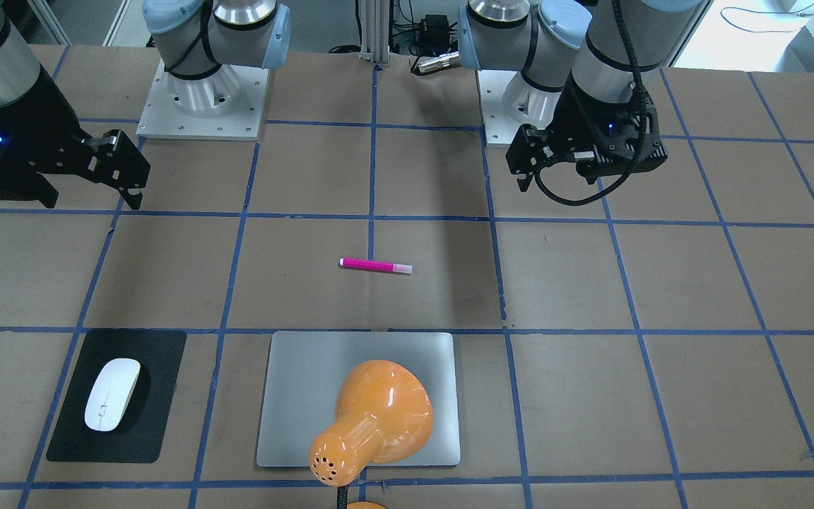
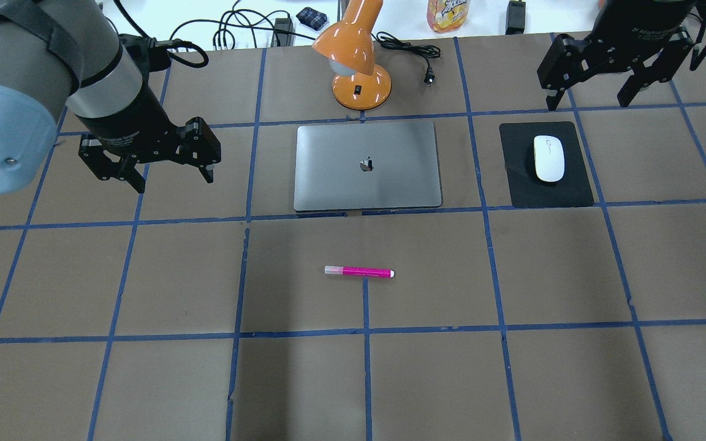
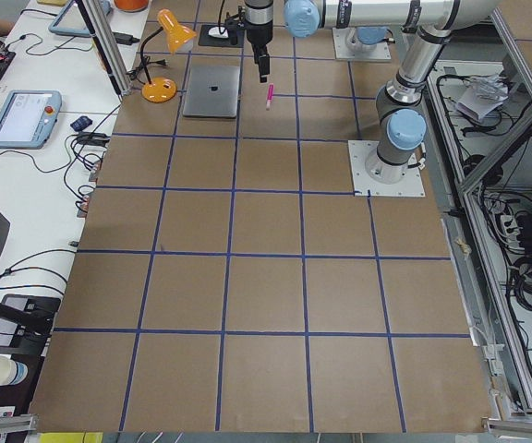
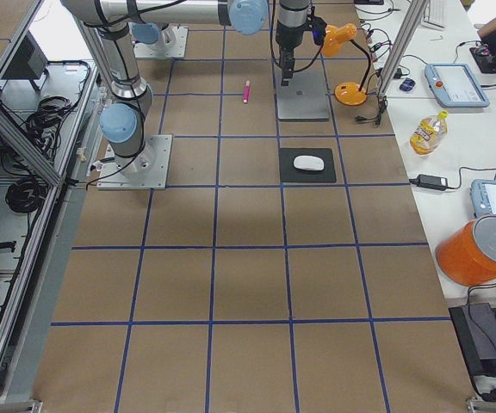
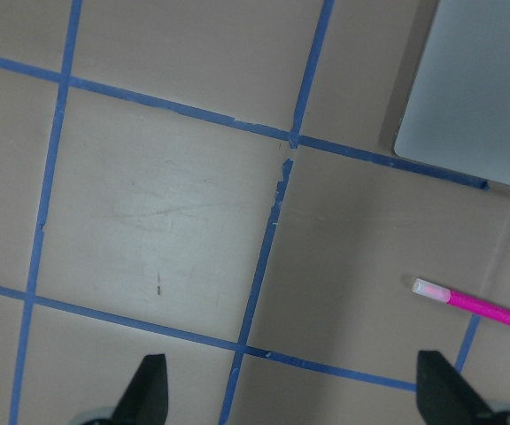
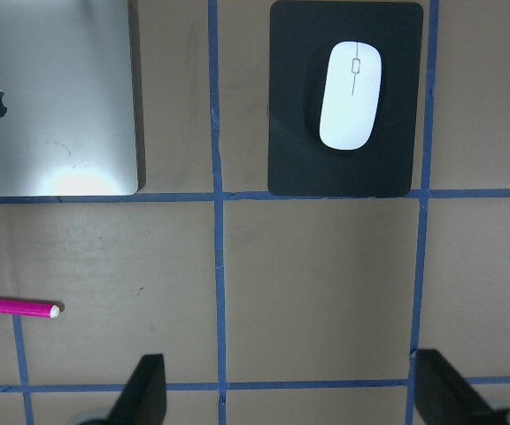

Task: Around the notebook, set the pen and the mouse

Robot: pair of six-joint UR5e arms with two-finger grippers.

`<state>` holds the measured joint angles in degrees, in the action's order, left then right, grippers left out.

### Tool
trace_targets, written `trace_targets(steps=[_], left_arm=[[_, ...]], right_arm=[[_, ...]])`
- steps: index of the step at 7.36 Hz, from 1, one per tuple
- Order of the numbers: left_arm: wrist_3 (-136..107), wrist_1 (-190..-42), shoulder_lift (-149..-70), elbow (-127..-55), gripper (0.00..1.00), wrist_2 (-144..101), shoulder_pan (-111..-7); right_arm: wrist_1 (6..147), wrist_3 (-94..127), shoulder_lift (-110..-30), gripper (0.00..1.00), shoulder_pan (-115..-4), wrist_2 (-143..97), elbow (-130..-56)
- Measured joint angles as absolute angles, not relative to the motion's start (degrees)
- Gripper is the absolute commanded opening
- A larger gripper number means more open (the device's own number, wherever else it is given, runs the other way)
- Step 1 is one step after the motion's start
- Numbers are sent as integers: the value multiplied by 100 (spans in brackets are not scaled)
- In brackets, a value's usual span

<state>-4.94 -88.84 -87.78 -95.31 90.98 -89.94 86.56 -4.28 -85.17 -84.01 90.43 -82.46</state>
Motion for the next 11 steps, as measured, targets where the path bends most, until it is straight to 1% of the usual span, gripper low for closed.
trace_targets(steps=[3, 5, 11], left_arm=[[789, -9113, -8899, -9122, 100, 9467, -8980], [1043, -9317, -8913, -8863, 100, 9250, -8951], [500, -9180, -8966, -8863, 100, 9180, -8924]], right_arm=[[8716, 467, -8496, 100, -8603, 8999, -8181], [8767, 565, -8471, 100, -8653, 8927, -8168], [8803, 519, -8475, 100, -8658, 8900, -8183]])
